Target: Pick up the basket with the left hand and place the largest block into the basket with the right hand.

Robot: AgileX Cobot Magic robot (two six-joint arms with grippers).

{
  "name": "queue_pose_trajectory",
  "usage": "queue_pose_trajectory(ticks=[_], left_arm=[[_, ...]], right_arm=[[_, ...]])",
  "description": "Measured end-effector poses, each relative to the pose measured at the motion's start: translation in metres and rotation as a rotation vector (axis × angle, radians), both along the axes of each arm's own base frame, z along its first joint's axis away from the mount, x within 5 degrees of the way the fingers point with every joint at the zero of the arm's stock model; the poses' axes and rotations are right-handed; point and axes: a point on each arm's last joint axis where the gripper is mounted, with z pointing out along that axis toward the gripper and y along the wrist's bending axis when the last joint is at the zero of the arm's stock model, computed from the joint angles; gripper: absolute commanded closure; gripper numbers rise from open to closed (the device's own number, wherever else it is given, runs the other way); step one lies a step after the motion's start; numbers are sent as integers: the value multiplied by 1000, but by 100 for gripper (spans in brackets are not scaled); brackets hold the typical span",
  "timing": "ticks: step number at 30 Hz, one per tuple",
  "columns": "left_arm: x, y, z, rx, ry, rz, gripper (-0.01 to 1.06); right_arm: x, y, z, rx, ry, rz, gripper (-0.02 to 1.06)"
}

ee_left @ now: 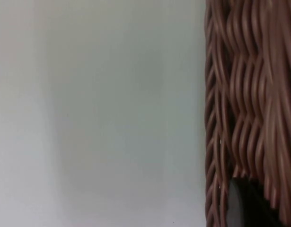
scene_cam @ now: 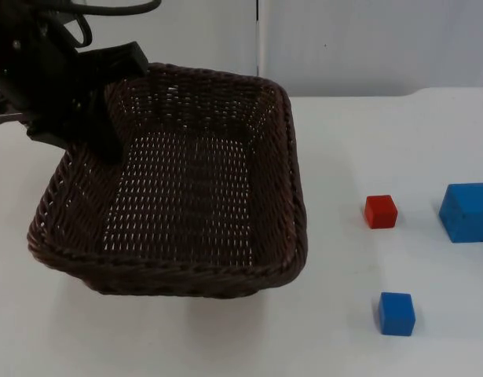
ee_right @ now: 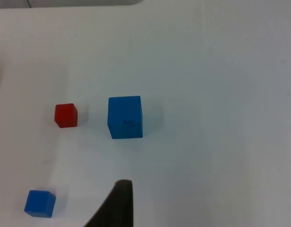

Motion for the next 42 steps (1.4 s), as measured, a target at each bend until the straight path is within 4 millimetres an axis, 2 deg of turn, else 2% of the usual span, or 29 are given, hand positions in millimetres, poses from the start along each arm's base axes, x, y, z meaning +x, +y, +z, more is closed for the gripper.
queue_pose_trajectory(ticks=[2, 3, 7, 8, 11, 12, 15, 20, 23, 25, 32, 42], left_arm=[[0, 0, 0, 0, 0, 0, 105], [0, 0, 0, 0, 0, 0, 105], [0, 0, 0, 0, 0, 0, 105], [0, 0, 0, 0, 0, 0, 105], [0, 0, 0, 0, 0, 0, 105], [0, 0, 0, 0, 0, 0, 105], [0, 0, 0, 0, 0, 0, 105], [0, 0, 0, 0, 0, 0, 105], [0, 0, 0, 2, 0, -1, 105], [0, 0, 0, 2, 0, -1, 105], [0, 0, 0, 4, -1, -2, 105], [0, 0, 0, 4, -1, -2, 105]], right_arm=[[16, 2, 2, -1, 37, 1, -1], [16, 2, 2, -1, 37, 1, -1], [54, 5, 7, -1, 92, 4, -1], [54, 5, 7, -1, 92, 4, -1], [79, 7, 9, -1, 133, 5, -1], [79, 7, 9, -1, 133, 5, -1], [105, 10, 9, 0, 174, 5, -1], [125, 12, 8, 0, 198, 6, -1], [144, 19, 3, -2, 225, 27, -1], [148, 21, 1, -4, 234, 37, -1], [174, 40, -25, 8, 299, 73, -1], [200, 45, -60, 11, 358, 67, -1]])
